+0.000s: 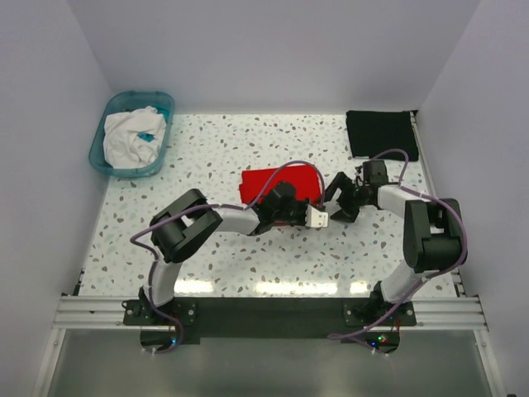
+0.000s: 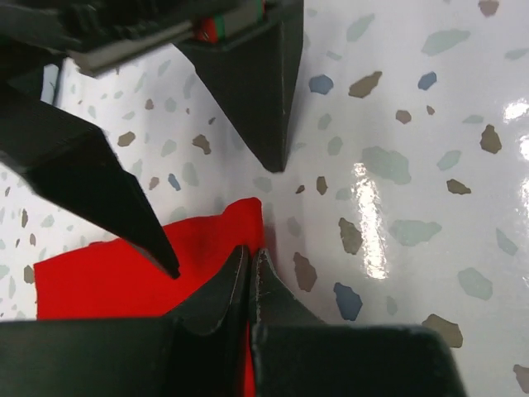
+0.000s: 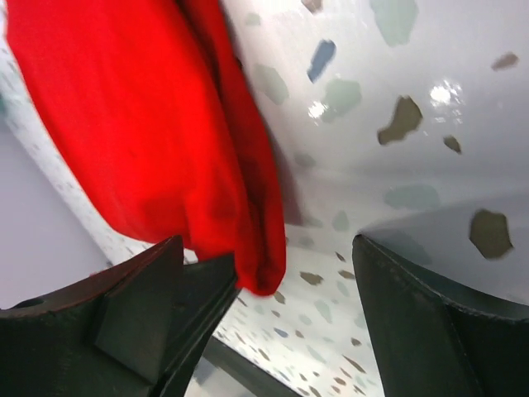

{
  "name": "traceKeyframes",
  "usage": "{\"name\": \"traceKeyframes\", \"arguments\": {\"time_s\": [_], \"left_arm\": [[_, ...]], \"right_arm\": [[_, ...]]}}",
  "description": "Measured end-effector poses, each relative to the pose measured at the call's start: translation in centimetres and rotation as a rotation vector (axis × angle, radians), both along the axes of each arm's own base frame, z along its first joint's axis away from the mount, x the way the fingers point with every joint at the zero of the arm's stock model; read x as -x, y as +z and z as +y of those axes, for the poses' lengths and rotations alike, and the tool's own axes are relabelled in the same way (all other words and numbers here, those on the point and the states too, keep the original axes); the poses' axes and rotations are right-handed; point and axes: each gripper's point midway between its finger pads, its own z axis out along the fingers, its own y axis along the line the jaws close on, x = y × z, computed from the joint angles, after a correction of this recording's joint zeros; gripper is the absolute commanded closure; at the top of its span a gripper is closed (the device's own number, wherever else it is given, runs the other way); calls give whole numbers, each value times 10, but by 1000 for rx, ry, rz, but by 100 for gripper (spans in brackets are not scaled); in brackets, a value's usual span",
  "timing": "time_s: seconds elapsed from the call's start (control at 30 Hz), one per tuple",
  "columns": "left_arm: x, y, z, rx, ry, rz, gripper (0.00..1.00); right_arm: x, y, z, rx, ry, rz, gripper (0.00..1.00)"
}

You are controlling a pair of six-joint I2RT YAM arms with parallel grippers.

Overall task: Fold and stack the t-shirts
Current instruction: Fold the tshirt, then neatly place the folded tshirt to the corner

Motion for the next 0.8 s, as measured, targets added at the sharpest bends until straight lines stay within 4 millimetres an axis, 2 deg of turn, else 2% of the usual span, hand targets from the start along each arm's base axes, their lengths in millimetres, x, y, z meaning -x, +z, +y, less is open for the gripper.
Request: {"name": "traceKeyframes", "arguments": {"time_s": [0.23,0.53,0.7,0.8], "left_arm": [[-3,29,1,69,-5,26,100],[0,30,6,78,-14,50,100],[2,31,9,81,-23,56,100],[-1,33,11,87,-24,57,100]], "right_arm": [[-18,0,17,-132,-40,2,20],[-46,-1,43,-314,-11,65,25],[-53,-5,57,-385,20,100,33],[-59,-5,62,-398,39,86,33]]}}
